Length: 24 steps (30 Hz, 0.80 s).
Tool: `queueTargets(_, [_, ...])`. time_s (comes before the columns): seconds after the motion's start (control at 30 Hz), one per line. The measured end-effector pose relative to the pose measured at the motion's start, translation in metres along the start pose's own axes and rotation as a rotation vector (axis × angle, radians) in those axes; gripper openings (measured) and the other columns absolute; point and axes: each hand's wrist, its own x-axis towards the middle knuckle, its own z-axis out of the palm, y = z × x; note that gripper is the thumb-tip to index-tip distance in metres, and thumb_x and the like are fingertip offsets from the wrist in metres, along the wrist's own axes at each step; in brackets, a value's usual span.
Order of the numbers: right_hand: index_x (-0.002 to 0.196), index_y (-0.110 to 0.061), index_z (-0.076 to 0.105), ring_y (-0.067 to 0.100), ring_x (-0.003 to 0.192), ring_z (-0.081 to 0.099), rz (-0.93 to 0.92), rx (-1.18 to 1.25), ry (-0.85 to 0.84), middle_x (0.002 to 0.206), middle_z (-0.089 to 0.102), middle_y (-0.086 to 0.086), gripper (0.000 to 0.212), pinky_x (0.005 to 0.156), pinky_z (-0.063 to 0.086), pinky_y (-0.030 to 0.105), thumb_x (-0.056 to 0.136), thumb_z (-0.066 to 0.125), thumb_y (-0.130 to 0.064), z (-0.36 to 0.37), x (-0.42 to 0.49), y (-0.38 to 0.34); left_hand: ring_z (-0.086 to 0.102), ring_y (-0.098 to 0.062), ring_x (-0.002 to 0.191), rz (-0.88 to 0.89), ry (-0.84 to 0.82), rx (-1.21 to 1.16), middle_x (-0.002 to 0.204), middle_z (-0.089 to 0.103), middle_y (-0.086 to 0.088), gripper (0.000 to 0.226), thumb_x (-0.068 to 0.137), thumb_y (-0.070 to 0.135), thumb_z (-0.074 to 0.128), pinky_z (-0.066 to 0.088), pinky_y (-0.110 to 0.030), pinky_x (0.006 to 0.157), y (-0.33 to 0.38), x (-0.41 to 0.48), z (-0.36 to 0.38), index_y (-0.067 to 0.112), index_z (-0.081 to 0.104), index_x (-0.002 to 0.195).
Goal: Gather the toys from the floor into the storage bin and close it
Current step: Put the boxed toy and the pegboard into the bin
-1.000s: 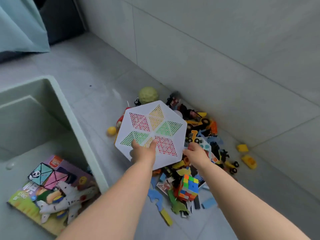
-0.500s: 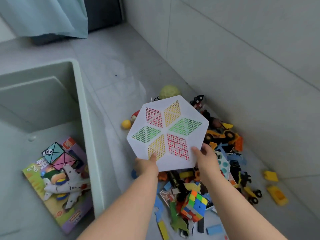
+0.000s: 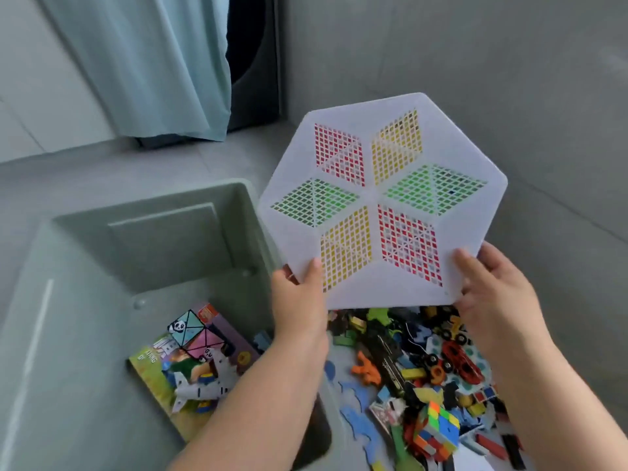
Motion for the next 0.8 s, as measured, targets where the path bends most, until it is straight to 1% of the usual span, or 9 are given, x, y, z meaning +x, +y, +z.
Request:
queueTargets(0.07, [0.118,-0.013,0.057,0.023,0.09,0.07,-0.002,0.006,-0.091,0.1,0.073,0.005,0.027,0.074,0.059,0.039,0.092,0.05,-0.011,0.037,-0.013,-0.004,0.065,-0.024,0.098,0.001,-0.011,-0.035,0.109,0.067,-0.008,0.028,0.089,0.018,0.061,0.052,-0.044,0.089,0.024,0.004,-0.046,0.004,0.055,0.112])
queueTargets(0.17, [0.116,-0.013,0.055,0.023,0.091,0.07,0.054,-0.028,-0.255,0.101,0.072,0.006,0.026,0.074,0.059,0.039,0.091,0.051,-0.009,0.093,-0.031,0.015,0.065,-0.025,0.097,0.003,0.043,-0.073,0.105,0.069,-0.01,0.016,0.088,0.013,0.062,0.05,-0.045,0.091,0.047,0.01,-0.123,0.005,0.059,0.103])
queueTargets(0.3, [0.118,-0.007,0.05,0.024,0.091,0.069,0.211,-0.168,-0.424,0.106,0.069,0.012,0.03,0.066,0.058,0.034,0.089,0.055,-0.001,0.168,-0.051,0.076,0.061,-0.02,0.076,-0.044,0.227,-0.105,0.09,0.065,-0.008,0.003,0.092,0.008,0.054,0.05,-0.034,0.066,0.051,0.022,-0.218,0.006,0.057,0.093])
queueTargets(0.37, [0.116,-0.004,0.05,0.025,0.092,0.067,0.302,-0.253,-0.422,0.108,0.067,0.014,0.029,0.068,0.058,0.036,0.089,0.057,-0.004,0.194,-0.055,0.114,0.057,-0.02,0.071,-0.145,0.27,-0.076,0.093,0.062,-0.01,0.014,0.093,0.004,0.051,0.047,-0.033,0.062,0.038,0.031,-0.247,0.003,0.056,0.106])
queueTargets(0.4, [0.115,-0.004,0.05,0.026,0.093,0.067,0.328,-0.305,-0.404,0.11,0.066,0.014,0.028,0.071,0.058,0.037,0.088,0.058,-0.006,0.202,-0.055,0.132,0.055,-0.022,0.073,-0.21,0.259,-0.043,0.098,0.06,-0.012,0.023,0.093,0.003,0.05,0.047,-0.036,0.066,0.028,0.034,-0.255,0.002,0.054,0.116])
queueTargets(0.5, [0.114,-0.008,0.053,0.026,0.094,0.066,0.418,-0.444,-0.354,0.111,0.066,0.012,0.028,0.076,0.056,0.04,0.087,0.059,-0.012,0.212,-0.052,0.172,0.049,-0.028,0.094,-0.405,0.211,0.045,0.111,0.052,-0.013,0.035,0.093,0.002,0.05,0.04,-0.047,0.092,-0.001,0.041,-0.264,0.004,0.047,0.128])
queueTargets(0.6, [0.112,-0.005,0.054,0.029,0.093,0.064,0.561,-0.48,-0.279,0.105,0.065,0.012,0.023,0.078,0.055,0.043,0.089,0.056,-0.007,0.208,-0.052,0.199,0.046,-0.033,0.115,-0.488,0.204,0.132,0.125,0.048,-0.015,0.04,0.093,0.005,0.051,0.033,-0.05,0.102,-0.024,0.043,-0.265,0.004,0.043,0.132])
queueTargets(0.67, [0.113,-0.004,0.053,0.029,0.091,0.062,0.629,-0.527,-0.238,0.101,0.064,0.012,0.023,0.078,0.054,0.044,0.09,0.055,-0.007,0.202,-0.053,0.21,0.042,-0.033,0.123,-0.48,0.205,0.187,0.133,0.046,-0.016,0.043,0.093,0.008,0.054,0.033,-0.046,0.103,-0.039,0.044,-0.265,0.003,0.042,0.134])
queueTargets(0.8, [0.116,-0.007,0.05,0.032,0.102,0.059,0.71,-0.682,-0.29,0.112,0.061,0.013,0.027,0.082,0.054,0.047,0.092,0.054,-0.018,0.19,-0.059,0.213,0.049,-0.032,0.113,-0.389,0.204,0.421,0.132,0.051,-0.018,0.047,0.092,0.019,0.057,0.038,-0.032,0.087,-0.06,0.046,-0.264,0.0,0.043,0.132])
